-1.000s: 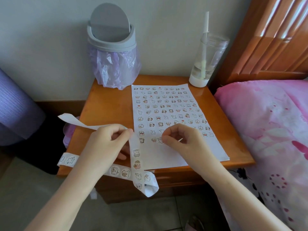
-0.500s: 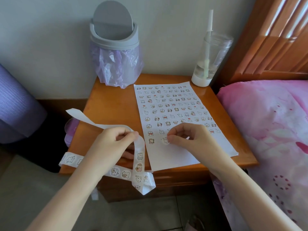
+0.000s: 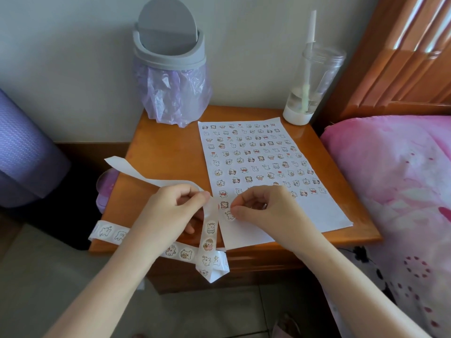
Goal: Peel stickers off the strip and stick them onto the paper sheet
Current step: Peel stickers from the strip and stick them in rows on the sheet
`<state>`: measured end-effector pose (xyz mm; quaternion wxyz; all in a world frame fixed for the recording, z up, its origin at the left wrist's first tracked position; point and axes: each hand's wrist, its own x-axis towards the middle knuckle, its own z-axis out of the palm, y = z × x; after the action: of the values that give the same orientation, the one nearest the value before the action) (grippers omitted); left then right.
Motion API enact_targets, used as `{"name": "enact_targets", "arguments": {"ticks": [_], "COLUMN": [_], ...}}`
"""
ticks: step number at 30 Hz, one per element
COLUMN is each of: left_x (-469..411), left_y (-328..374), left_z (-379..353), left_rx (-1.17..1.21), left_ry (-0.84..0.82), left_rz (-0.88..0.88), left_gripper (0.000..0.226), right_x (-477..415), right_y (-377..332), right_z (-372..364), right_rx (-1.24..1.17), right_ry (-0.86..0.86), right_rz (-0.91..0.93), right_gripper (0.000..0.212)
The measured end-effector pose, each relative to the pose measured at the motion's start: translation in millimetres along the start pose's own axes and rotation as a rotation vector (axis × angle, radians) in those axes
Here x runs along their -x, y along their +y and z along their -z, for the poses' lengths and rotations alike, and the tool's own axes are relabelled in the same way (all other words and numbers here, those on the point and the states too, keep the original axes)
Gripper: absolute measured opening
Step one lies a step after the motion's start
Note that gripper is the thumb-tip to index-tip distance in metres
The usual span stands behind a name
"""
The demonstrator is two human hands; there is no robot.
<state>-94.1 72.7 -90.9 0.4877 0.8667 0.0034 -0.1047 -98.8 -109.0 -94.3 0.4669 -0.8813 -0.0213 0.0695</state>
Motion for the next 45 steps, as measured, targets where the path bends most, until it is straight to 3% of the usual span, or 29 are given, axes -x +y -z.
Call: {"name": "enact_targets", "arguments": {"ticks": [45], "left_x": [1], "left_y": [-1], "left_z": [-6], "left_rx": [-0.056], "left_ry": [0.073], "left_rz": [-0.109], "left_gripper": [0.02], "right_x": [5], "right_y": [-1], "right_z": [-11], "right_rx": [0.127], "right_ry": [0.097], "right_rz": [0.015], "right_gripper": [0.006]}}
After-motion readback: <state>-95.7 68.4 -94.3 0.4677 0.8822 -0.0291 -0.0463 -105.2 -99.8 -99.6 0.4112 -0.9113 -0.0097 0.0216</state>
